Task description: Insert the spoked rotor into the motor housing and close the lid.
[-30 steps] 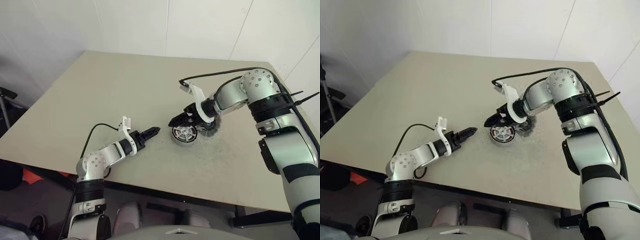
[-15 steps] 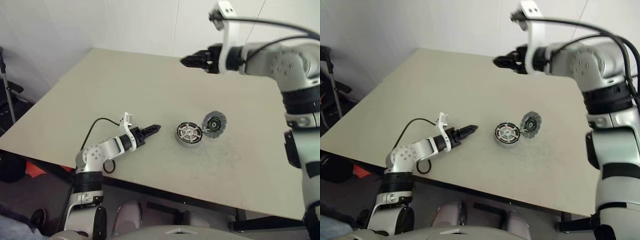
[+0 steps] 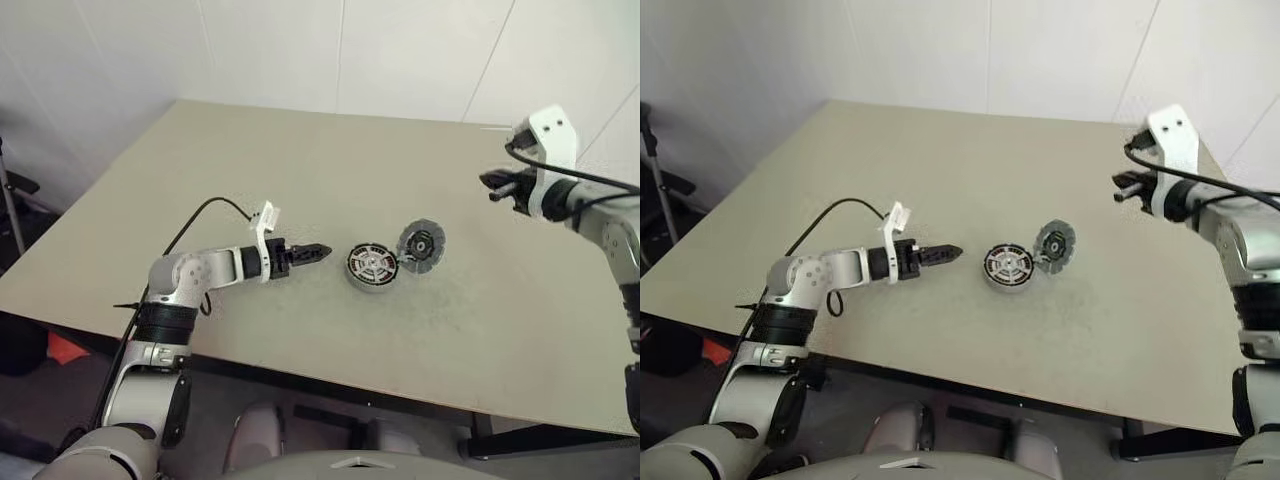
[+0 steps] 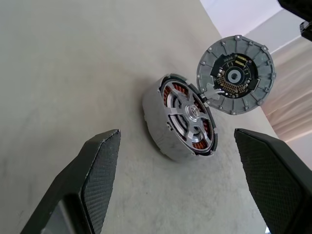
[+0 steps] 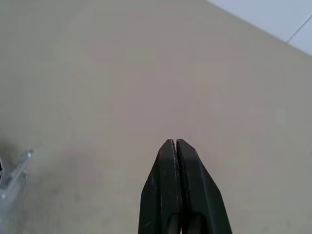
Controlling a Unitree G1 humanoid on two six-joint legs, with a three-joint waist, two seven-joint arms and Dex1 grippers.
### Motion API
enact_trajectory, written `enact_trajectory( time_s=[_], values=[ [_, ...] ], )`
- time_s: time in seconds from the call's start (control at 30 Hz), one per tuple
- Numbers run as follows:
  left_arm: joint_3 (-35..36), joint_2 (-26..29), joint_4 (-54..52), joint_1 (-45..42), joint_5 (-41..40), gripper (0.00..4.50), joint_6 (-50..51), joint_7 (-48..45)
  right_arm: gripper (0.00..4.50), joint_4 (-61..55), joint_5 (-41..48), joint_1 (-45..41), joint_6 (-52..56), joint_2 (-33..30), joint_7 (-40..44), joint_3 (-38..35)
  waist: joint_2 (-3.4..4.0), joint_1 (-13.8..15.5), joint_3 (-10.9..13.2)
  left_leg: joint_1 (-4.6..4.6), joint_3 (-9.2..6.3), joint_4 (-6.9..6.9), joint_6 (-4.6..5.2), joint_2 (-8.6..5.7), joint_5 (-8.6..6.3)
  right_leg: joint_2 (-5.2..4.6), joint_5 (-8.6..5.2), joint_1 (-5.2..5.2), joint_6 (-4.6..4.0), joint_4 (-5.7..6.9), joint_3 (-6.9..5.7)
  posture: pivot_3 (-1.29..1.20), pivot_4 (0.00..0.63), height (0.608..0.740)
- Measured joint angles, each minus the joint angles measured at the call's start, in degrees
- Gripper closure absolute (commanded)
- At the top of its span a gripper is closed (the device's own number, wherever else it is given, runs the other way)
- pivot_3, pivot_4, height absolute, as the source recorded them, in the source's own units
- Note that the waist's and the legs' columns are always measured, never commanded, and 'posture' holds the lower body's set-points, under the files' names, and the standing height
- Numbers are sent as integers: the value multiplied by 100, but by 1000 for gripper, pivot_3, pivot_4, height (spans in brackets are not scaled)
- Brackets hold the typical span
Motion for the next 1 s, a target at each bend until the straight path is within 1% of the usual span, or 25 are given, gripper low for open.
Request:
enact_trajectory(
  time_s=[0.07, 0.13, 0.23, 0.4, 0.57, 0.7, 1.0],
  values=[
    [-3, -10, 140, -55, 86, 549, -127, -78, 4485, -228, -33, 485, 25, 68, 110, -34, 2, 2, -1, 9, 0, -1, 1, 2, -1, 1, -2, 8, -2, 0, -1, 0, 0, 740],
    [-3, -9, 270, -105, 152, 549, -196, -120, 4485, -382, -62, 817, 94, 294, 131, -30, 10, -14, -5, 12, 4, -1, 2, 1, -1, 0, -1, 8, -2, 1, 0, 0, 0, 740],
    [-10, -22, 363, -147, 263, 549, -246, -172, 4485, -705, -76, 987, 252, 523, 138, -31, 25, -23, -12, 13, 5, 0, 7, 2, 3, 0, 0, 7, -4, 4, 1, 0, 0, 740],
    [-2, -48, 372, -147, 358, 549, -246, -175, 4485, -1558, 187, 988, 519, 718, 451, -93, 29, -7, -15, 18, 4, 0, 9, 4, 3, 0, 0, 13, -4, 4, 0, 0, 0, 740],
    [63, -99, 379, -147, 423, 549, -250, -74, 4485, -2043, 336, 815, 810, 891, 683, -62, 29, 7, -15, 18, 3, 0, 9, 4, 3, 0, 0, 13, -4, 5, 0, 0, 0, 740],
    [311, -76, 423, -176, 464, 549, -330, 44, 4485, -2105, 352, 651, 1003, 1136, 756, 82, 31, -13, -16, 21, 4, 0, 8, 5, 4, 0, 0, 13, -5, 6, 0, 0, 0, 740],
    [701, 94, 440, -247, 534, 549, -423, 260, 4485, -1923, 202, 450, 1066, 1720, 805, 731, 31, -7, -17, 37, 2, 0, 4, 4, 5, -1, 0, 35, -5, 4, -1, 0, 0, 740]
  ],
)
